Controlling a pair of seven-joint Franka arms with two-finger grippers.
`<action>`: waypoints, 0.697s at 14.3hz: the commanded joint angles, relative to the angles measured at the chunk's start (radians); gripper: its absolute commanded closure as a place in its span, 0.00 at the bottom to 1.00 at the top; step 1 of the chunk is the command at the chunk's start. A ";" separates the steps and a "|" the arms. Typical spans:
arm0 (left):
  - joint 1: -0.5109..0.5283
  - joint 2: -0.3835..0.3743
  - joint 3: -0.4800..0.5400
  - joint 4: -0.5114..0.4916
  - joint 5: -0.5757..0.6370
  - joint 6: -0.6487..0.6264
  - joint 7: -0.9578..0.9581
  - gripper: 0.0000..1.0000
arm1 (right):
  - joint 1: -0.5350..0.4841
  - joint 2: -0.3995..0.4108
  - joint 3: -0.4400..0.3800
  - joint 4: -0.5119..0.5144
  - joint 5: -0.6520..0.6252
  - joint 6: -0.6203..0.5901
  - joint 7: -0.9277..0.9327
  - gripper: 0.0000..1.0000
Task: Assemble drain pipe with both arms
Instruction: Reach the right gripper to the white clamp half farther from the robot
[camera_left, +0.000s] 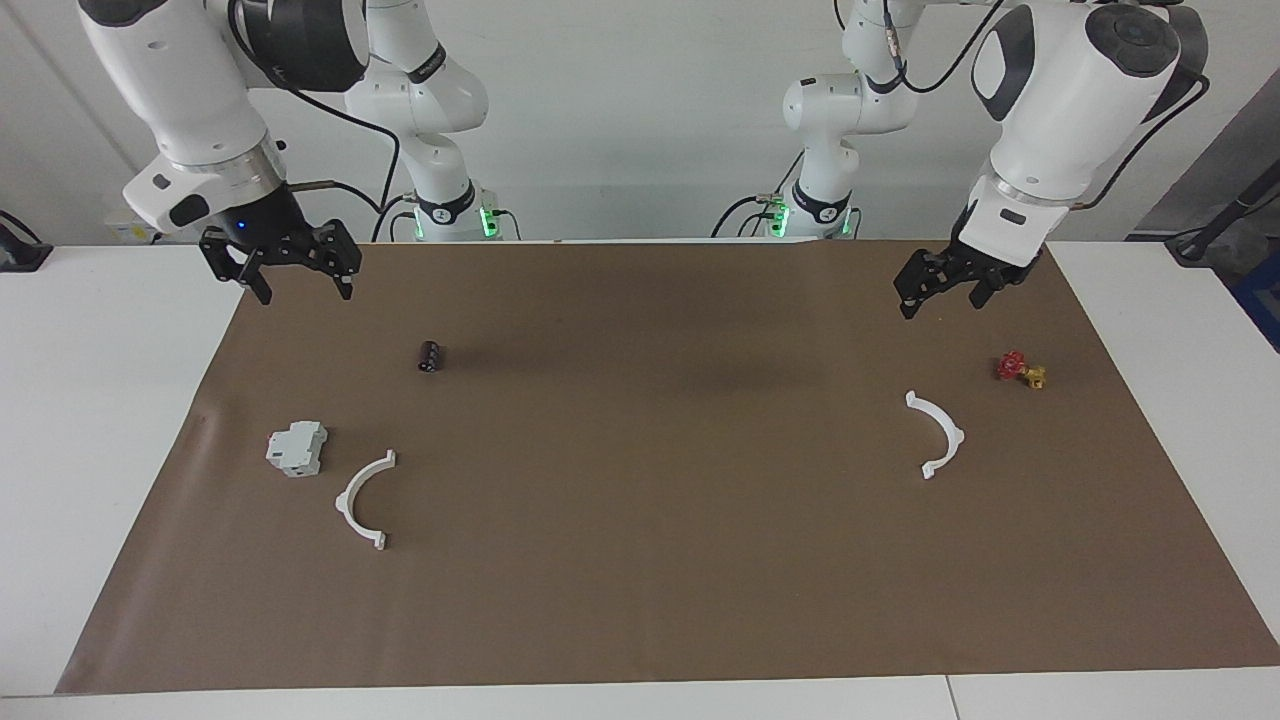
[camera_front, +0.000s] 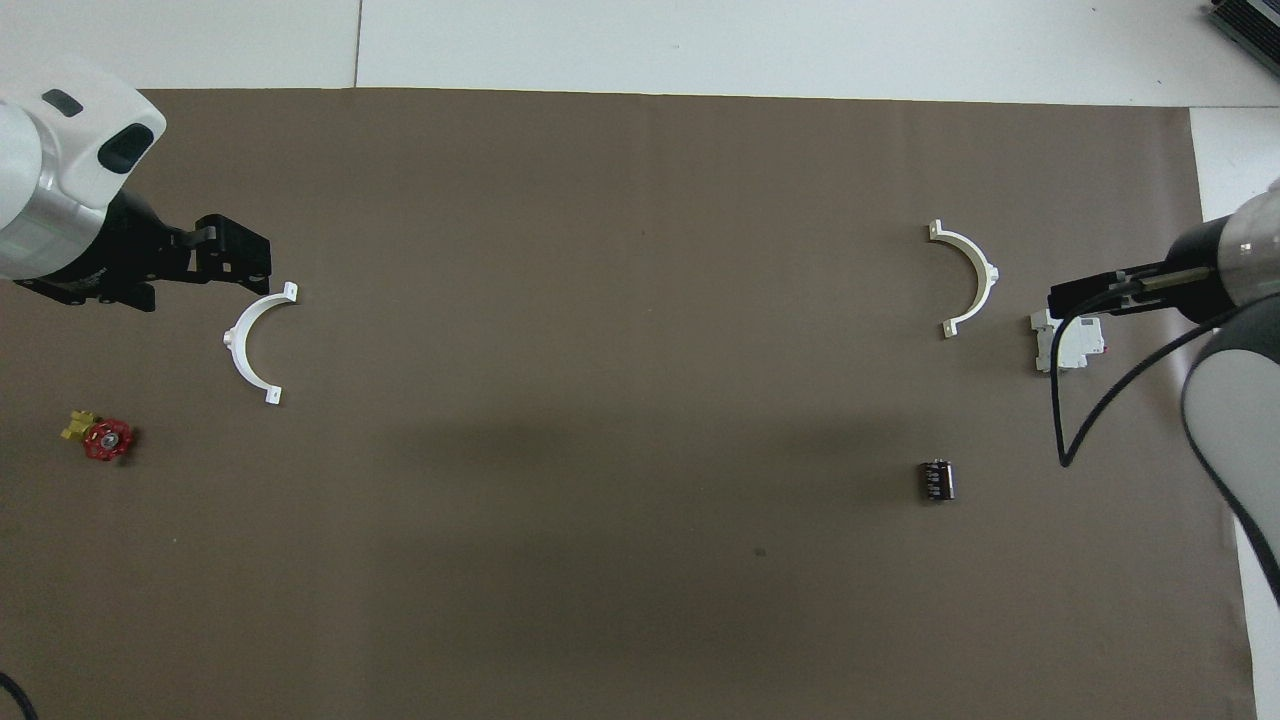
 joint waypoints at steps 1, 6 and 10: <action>-0.010 0.000 0.008 0.010 -0.006 0.000 0.009 0.00 | -0.012 0.159 0.001 0.008 0.007 0.179 -0.094 0.00; -0.010 0.000 0.008 0.009 -0.006 0.000 0.011 0.00 | -0.023 0.348 0.002 0.008 0.038 0.439 -0.180 0.00; -0.010 0.000 0.008 0.009 -0.006 0.000 0.011 0.00 | -0.087 0.413 0.001 0.008 0.153 0.478 -0.362 0.00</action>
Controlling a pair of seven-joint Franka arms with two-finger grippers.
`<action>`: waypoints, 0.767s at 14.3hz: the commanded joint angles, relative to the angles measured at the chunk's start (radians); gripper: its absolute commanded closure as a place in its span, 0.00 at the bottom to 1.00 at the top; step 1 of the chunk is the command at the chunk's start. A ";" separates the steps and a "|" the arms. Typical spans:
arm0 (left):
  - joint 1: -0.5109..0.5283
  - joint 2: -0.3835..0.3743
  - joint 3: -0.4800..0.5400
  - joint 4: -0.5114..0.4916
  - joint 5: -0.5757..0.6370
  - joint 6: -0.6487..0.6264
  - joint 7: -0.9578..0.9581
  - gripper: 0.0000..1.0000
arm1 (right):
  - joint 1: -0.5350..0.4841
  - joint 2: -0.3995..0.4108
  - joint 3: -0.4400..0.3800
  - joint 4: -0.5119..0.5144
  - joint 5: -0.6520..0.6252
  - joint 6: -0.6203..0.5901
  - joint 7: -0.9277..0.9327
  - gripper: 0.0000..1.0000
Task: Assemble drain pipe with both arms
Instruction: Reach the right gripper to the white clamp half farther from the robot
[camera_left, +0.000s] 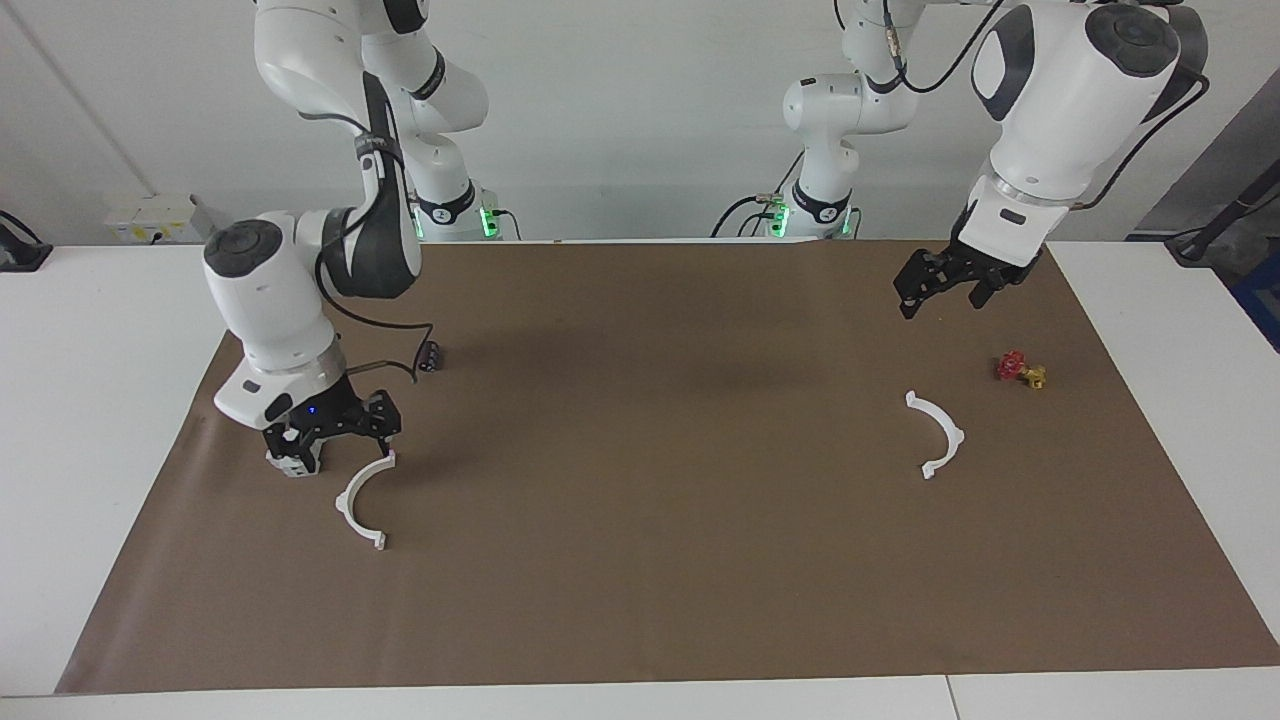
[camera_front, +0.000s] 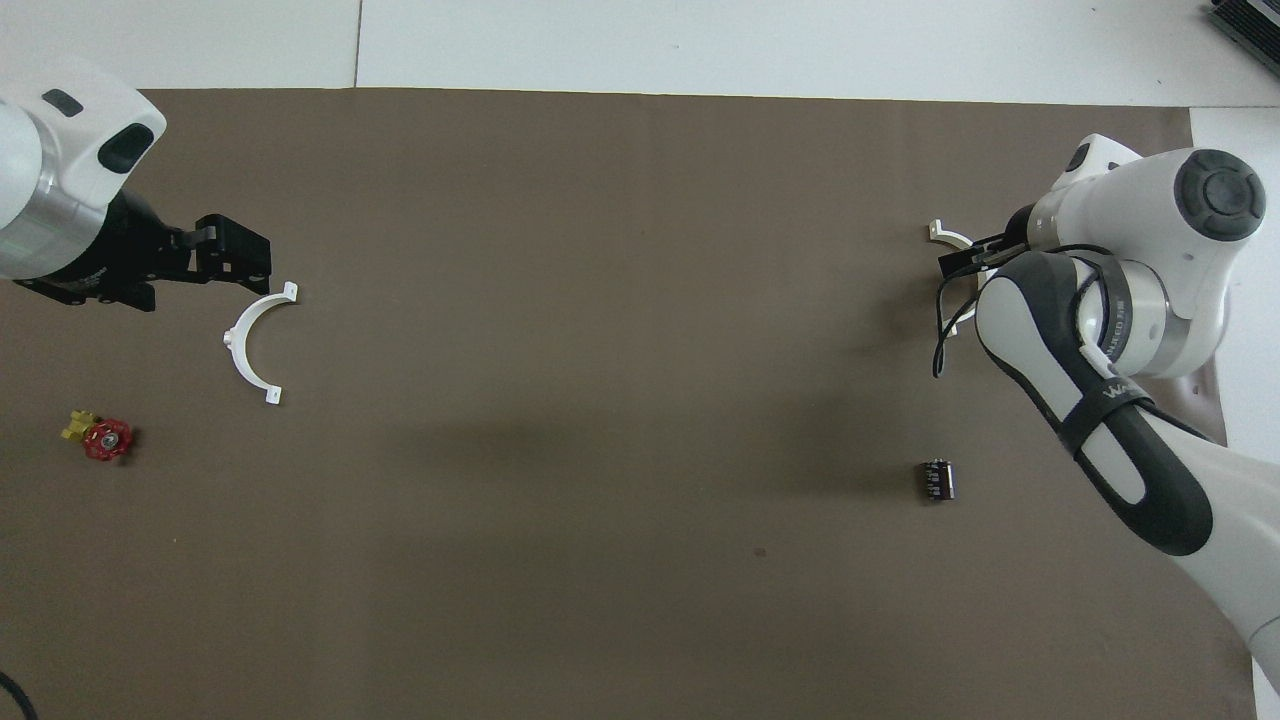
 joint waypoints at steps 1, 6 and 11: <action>-0.010 0.000 0.008 0.009 -0.006 0.000 0.011 0.00 | -0.038 0.027 0.009 0.015 0.075 0.015 -0.105 0.00; -0.010 0.000 0.008 0.009 -0.006 0.000 0.011 0.00 | -0.052 0.080 0.009 0.013 0.077 0.059 -0.119 0.00; -0.010 0.000 0.006 0.009 -0.006 0.002 0.009 0.00 | -0.050 0.081 0.009 0.013 0.079 0.059 -0.116 1.00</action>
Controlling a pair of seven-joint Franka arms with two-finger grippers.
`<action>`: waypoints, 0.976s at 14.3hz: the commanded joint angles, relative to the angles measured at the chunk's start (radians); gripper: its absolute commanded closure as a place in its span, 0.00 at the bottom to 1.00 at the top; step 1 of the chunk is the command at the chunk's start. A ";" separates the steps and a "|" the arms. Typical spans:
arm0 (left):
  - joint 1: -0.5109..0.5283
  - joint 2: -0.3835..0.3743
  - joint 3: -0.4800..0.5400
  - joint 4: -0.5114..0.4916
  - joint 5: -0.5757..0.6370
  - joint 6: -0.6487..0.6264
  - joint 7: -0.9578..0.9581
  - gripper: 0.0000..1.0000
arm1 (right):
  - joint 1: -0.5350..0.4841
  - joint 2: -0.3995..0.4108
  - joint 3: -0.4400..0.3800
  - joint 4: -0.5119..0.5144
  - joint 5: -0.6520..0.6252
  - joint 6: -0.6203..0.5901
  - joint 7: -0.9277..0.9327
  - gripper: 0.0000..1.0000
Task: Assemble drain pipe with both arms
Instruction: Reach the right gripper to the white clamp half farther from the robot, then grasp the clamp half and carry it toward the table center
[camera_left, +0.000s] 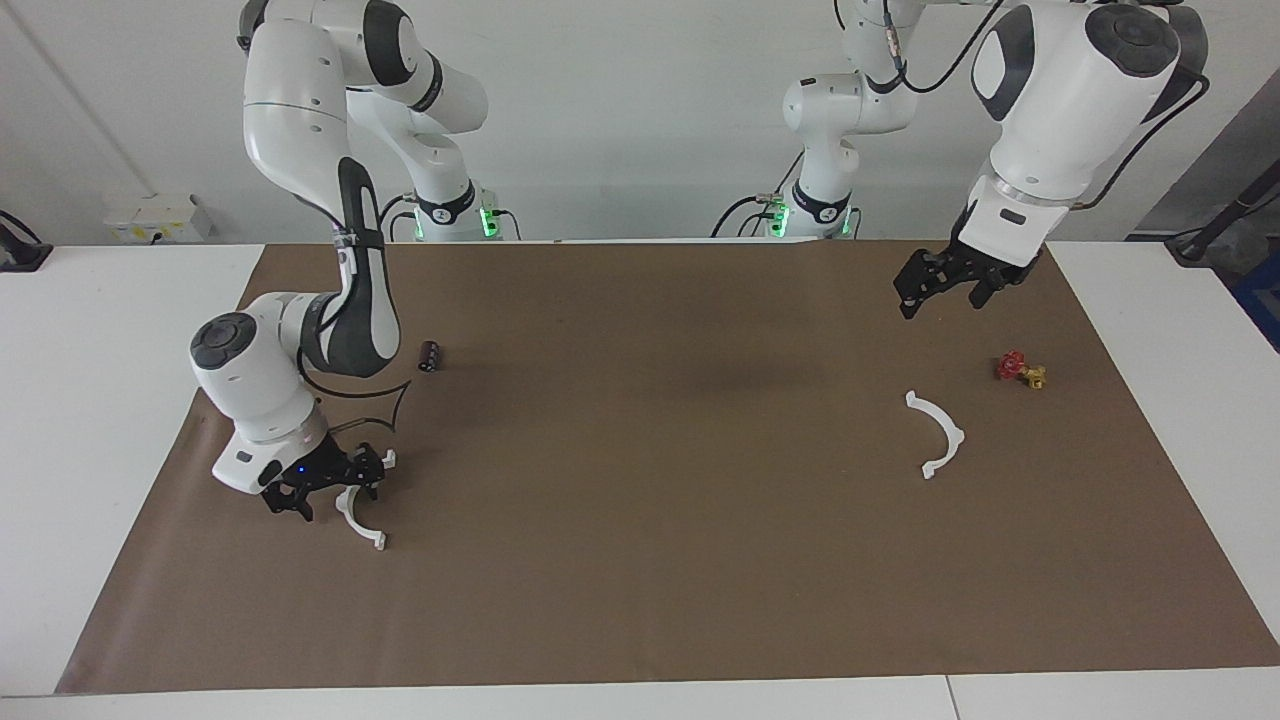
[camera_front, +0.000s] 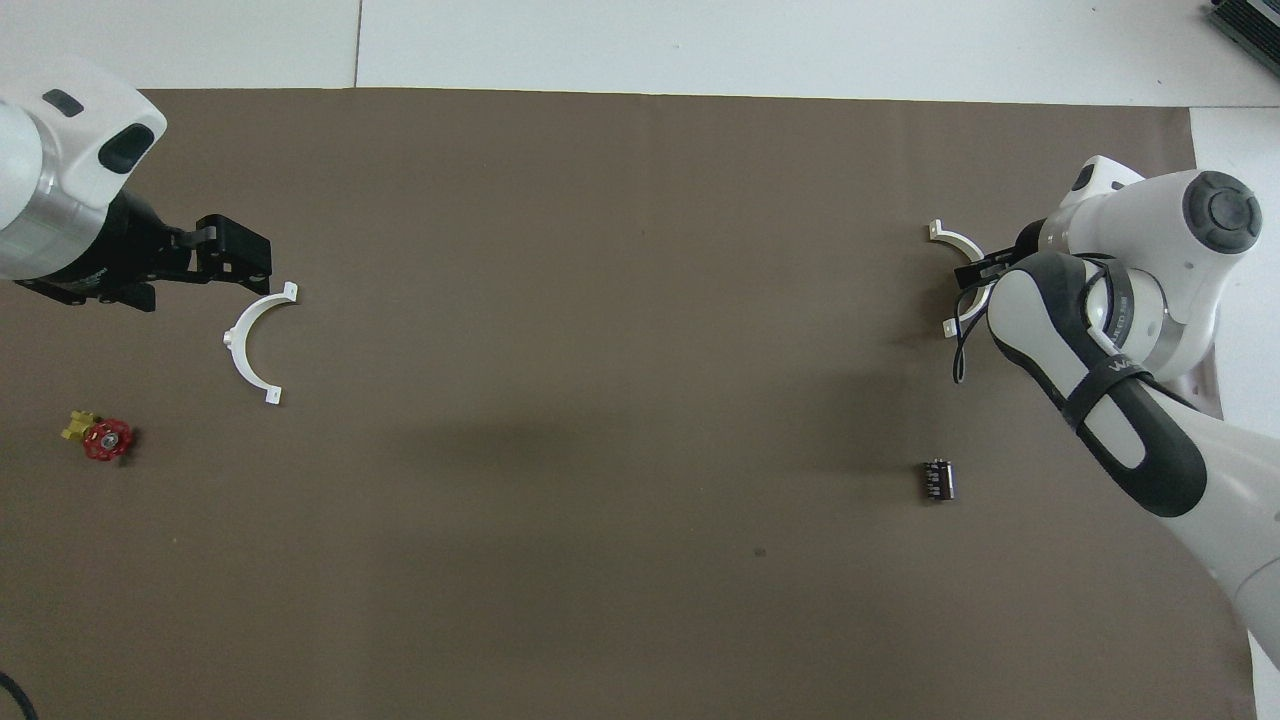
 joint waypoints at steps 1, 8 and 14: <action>-0.010 0.000 0.007 0.009 -0.006 0.002 0.009 0.00 | -0.009 0.007 0.008 0.012 0.034 0.011 -0.022 1.00; -0.010 0.000 0.006 0.009 -0.006 0.002 0.007 0.00 | 0.014 -0.022 0.006 0.035 0.029 -0.040 0.020 1.00; -0.010 0.000 0.006 0.009 -0.005 0.002 0.009 0.00 | 0.195 -0.097 0.000 0.064 -0.122 -0.182 0.354 1.00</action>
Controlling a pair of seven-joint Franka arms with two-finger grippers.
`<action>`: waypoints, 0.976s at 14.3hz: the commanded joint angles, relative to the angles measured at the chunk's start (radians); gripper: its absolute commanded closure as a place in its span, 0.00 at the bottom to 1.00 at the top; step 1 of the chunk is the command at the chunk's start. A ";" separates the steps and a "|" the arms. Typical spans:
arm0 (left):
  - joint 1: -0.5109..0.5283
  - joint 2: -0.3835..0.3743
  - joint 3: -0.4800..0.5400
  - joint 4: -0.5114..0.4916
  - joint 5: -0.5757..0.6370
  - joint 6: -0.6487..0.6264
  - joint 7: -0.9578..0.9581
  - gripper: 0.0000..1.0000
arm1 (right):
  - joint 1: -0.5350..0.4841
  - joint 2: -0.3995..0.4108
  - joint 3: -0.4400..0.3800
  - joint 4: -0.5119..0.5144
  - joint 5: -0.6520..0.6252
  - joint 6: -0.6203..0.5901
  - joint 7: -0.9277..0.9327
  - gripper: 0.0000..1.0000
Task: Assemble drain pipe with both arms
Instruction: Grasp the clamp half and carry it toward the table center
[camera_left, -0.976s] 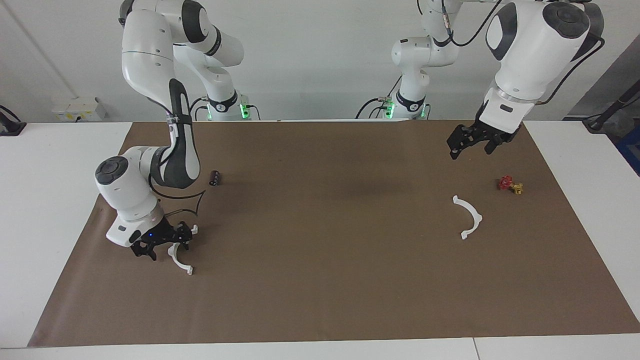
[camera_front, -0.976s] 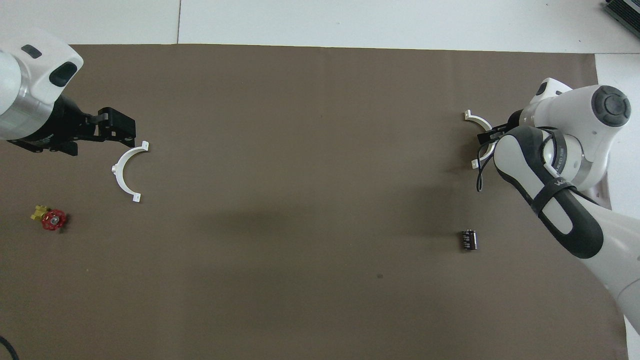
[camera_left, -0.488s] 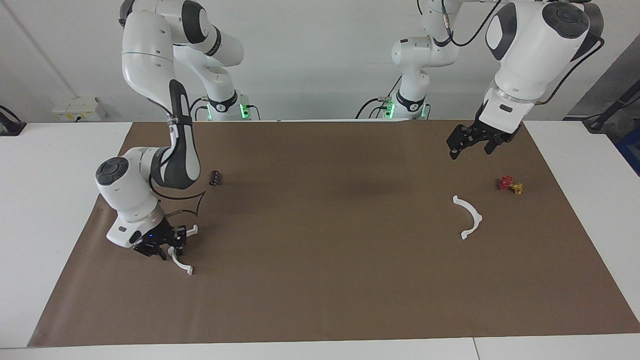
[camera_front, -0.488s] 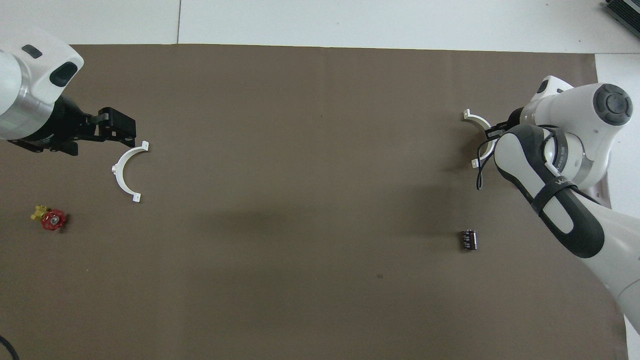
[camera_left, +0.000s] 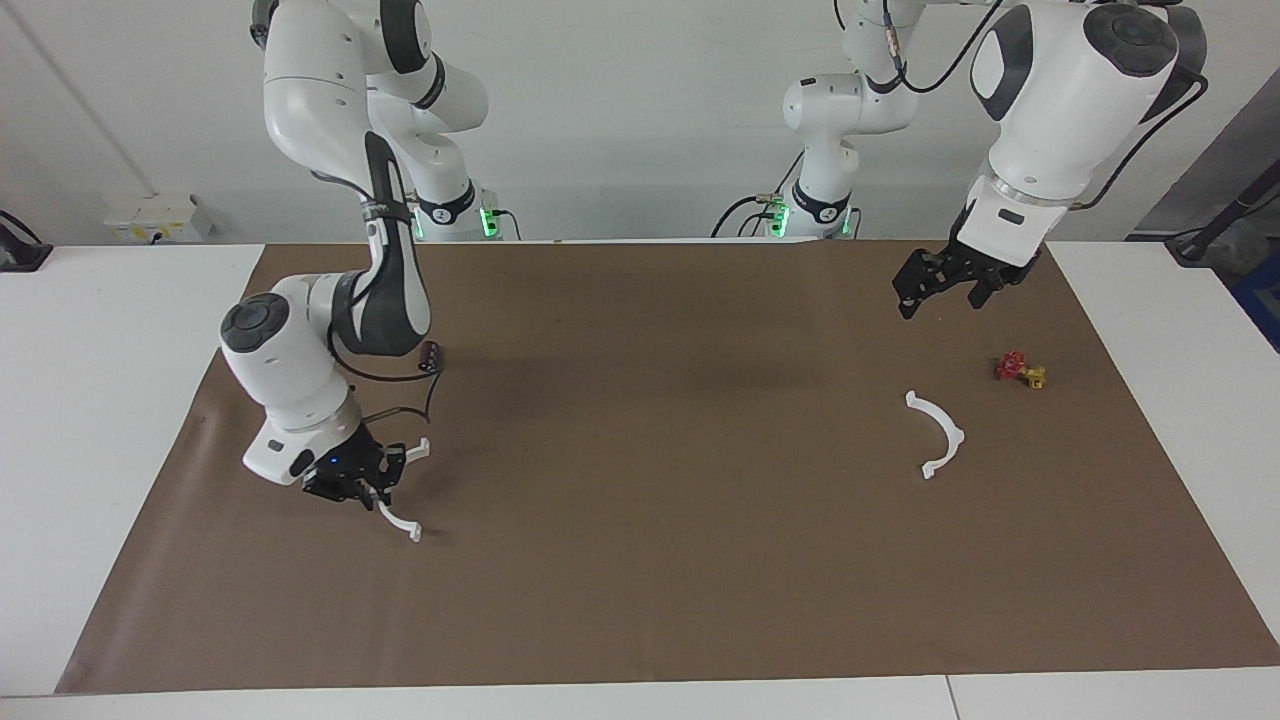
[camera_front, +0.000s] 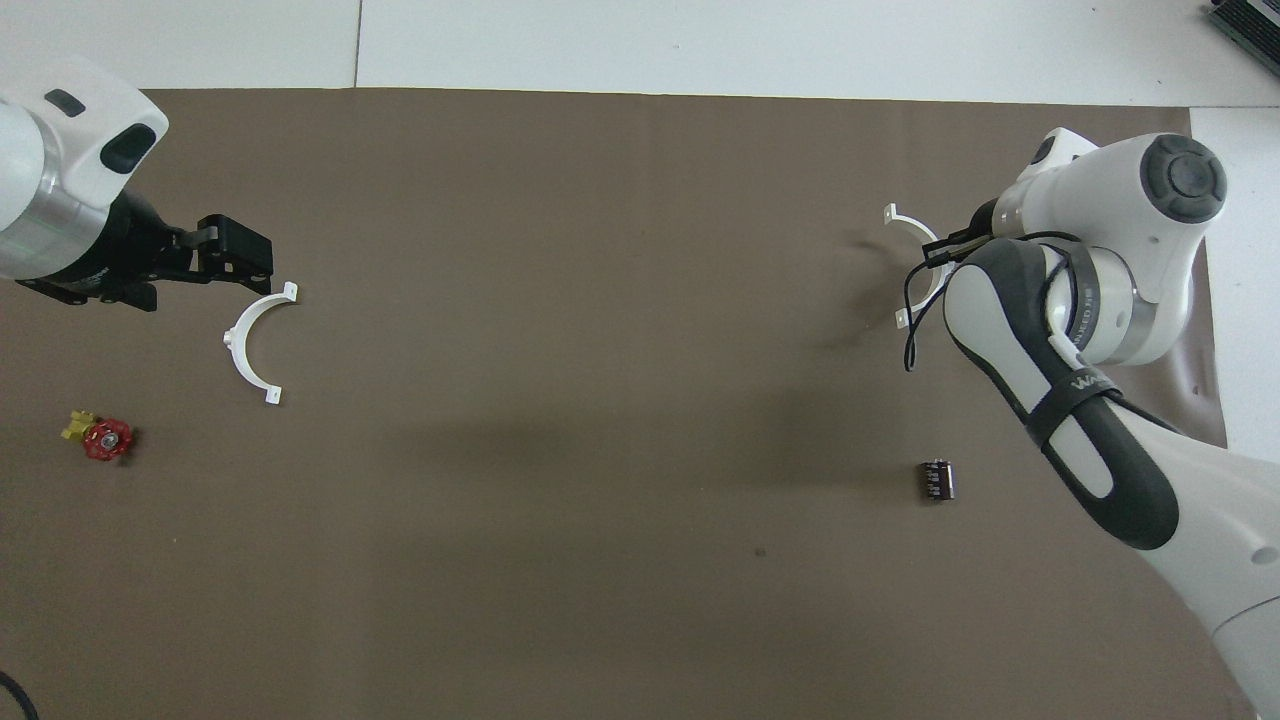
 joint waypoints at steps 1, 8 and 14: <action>-0.010 0.000 0.007 0.009 -0.005 0.001 0.009 0.00 | 0.082 -0.025 0.000 0.035 -0.092 -0.088 0.176 1.00; -0.011 0.000 0.006 0.010 -0.005 0.003 0.007 0.00 | 0.406 -0.011 0.004 0.061 -0.095 -0.122 0.555 1.00; -0.010 -0.001 0.006 0.009 -0.005 0.004 0.009 0.00 | 0.566 0.101 0.006 0.063 -0.204 0.028 0.716 1.00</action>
